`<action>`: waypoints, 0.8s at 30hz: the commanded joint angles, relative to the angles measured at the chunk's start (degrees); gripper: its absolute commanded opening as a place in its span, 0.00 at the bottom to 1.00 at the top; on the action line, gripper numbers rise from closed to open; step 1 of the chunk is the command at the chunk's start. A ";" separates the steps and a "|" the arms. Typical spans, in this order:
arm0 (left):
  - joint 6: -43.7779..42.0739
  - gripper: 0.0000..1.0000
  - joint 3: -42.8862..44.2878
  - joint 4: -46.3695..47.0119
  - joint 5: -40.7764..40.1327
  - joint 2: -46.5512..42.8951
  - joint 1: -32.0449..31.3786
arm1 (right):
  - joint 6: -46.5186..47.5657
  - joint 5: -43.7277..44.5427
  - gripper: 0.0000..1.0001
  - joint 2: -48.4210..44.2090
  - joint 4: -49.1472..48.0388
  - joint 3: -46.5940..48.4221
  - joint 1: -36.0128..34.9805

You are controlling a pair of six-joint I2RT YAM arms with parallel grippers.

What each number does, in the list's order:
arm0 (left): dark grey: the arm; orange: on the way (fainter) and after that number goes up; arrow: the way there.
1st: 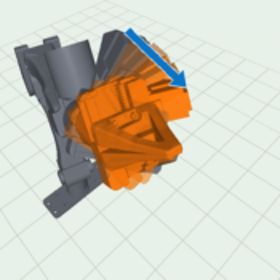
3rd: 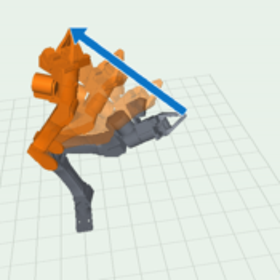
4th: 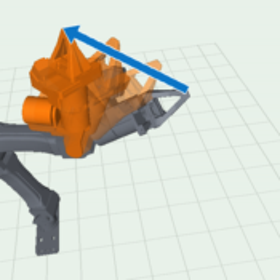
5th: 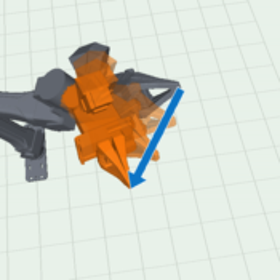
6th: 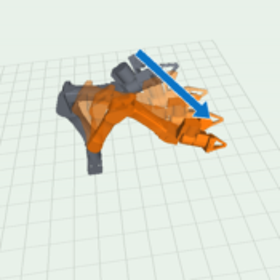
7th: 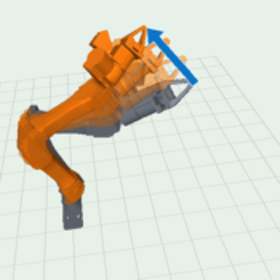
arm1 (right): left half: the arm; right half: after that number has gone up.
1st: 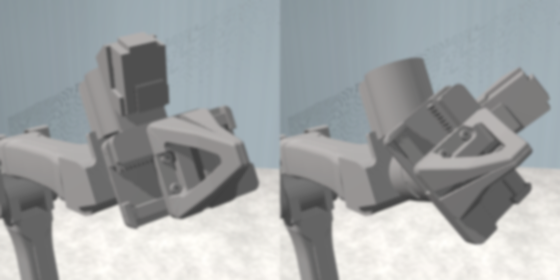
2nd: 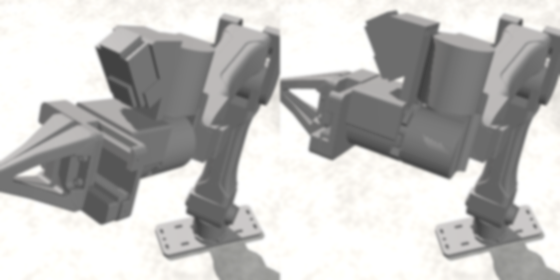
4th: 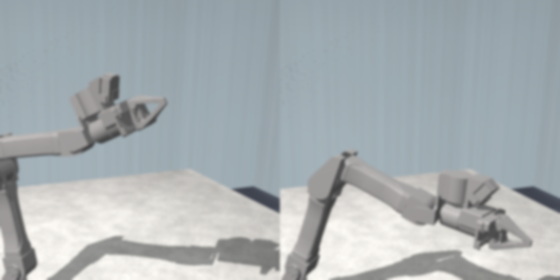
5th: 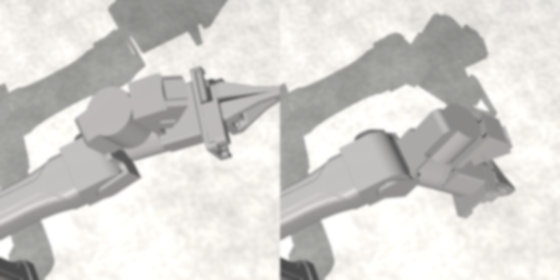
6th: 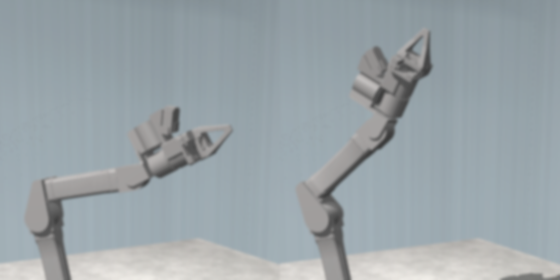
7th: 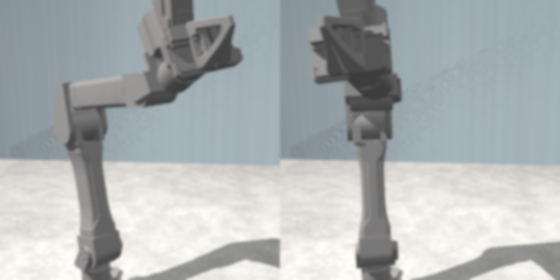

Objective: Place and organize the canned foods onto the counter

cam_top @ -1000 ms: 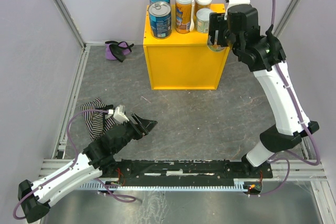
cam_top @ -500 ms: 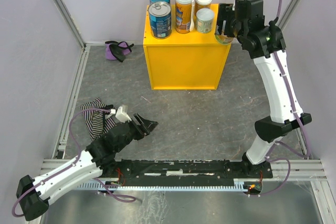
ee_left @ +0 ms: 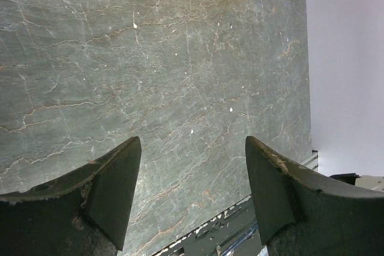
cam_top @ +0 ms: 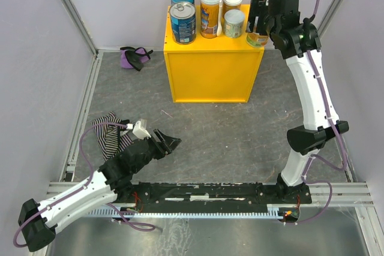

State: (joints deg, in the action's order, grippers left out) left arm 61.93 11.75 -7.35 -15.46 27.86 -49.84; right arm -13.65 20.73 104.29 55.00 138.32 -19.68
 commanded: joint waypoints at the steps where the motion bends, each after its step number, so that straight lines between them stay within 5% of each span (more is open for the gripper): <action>1: -2.41 0.77 2.75 1.59 -0.86 -0.35 0.40 | -0.10 -0.74 0.01 -0.05 -8.55 3.45 1.46; 24: -5.04 0.77 4.84 1.98 0.98 3.90 0.36 | -0.16 -4.30 0.01 6.65 -16.23 6.40 3.73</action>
State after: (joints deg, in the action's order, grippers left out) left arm 59.92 13.89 -7.55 -14.85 31.07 -49.84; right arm -13.65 17.76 110.50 45.74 141.12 -16.32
